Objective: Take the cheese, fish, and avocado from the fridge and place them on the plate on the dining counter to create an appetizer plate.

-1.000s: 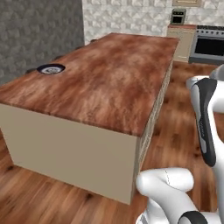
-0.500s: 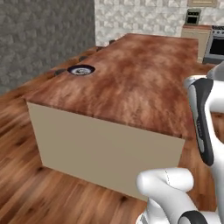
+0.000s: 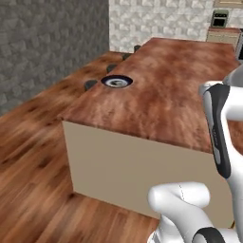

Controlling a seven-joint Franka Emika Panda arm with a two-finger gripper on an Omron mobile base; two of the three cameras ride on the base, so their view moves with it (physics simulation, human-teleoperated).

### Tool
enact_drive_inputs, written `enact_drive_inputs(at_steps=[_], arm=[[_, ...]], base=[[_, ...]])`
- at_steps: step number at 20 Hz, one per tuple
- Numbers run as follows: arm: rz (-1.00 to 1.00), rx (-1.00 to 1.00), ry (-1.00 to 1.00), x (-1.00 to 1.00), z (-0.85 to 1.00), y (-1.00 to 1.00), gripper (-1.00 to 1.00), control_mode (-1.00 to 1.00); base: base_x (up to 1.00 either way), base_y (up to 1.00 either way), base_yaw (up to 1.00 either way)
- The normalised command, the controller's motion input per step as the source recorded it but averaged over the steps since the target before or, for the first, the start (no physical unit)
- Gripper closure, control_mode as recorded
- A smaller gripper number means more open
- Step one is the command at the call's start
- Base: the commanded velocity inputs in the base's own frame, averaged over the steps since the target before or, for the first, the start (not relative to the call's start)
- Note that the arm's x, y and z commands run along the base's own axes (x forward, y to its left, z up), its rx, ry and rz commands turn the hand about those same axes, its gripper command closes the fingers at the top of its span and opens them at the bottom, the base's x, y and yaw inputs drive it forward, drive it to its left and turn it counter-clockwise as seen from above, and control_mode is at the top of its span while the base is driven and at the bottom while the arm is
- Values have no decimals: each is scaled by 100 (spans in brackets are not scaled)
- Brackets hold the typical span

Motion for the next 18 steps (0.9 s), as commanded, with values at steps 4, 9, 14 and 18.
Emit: enact_drive_inputs(at_steps=[4,9,14,18], arm=[[0,0,0,0,0,0,100,100],[0,0,0,0,0,0,100,100],[0,0,0,0,0,0,100,100],[0,0,0,0,0,0,100,100]], base=[[36,100,-13],[31,100,-13],[31,100,-19],[30,100,-21]])
